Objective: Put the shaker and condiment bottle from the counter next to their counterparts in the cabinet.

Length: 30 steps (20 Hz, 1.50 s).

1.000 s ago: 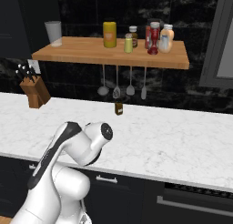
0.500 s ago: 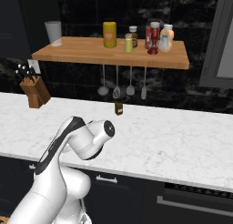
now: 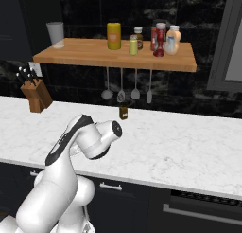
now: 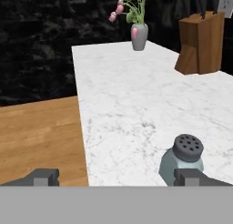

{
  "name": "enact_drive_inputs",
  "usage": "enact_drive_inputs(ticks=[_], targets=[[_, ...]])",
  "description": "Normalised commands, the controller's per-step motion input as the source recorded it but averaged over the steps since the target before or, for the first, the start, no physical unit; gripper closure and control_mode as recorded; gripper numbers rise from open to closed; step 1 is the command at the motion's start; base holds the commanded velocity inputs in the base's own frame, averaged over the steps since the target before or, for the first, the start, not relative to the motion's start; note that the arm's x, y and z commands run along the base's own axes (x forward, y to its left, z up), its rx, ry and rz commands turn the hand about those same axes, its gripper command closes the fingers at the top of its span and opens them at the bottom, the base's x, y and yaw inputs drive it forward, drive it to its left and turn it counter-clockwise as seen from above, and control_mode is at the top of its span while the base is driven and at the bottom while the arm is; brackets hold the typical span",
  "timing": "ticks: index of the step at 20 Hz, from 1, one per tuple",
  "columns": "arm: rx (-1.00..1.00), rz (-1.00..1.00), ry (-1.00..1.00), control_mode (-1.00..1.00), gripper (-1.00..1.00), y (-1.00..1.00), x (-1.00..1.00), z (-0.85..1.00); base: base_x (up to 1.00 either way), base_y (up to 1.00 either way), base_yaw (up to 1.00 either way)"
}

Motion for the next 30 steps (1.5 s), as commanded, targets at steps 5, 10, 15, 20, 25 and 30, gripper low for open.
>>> enact_drive_inputs(ticks=[5,10,15,20,25,30], targets=[[0.00,0.04,0.00,-1.00,-1.00,0.00,0.00,-0.09,0.00,0.00,0.00],[0.00,0.00,0.00,-1.00,-1.00,0.00,0.00,-0.11,0.00,0.00,0.00],[0.00,0.00,0.00,-1.00,-1.00,0.07,0.01,-0.11,0.00,0.00,0.00],[0.00,0.00,0.00,-1.00,-1.00,0.14,0.01,-0.10,0.00,0.00,0.00],[0.00,0.00,-0.01,-1.00,-1.00,0.07,0.02,-0.05,0.00,0.00,0.00],[0.00,0.00,0.00,-1.00,-1.00,0.01,0.20,-0.07,0.00,0.00,0.00]])
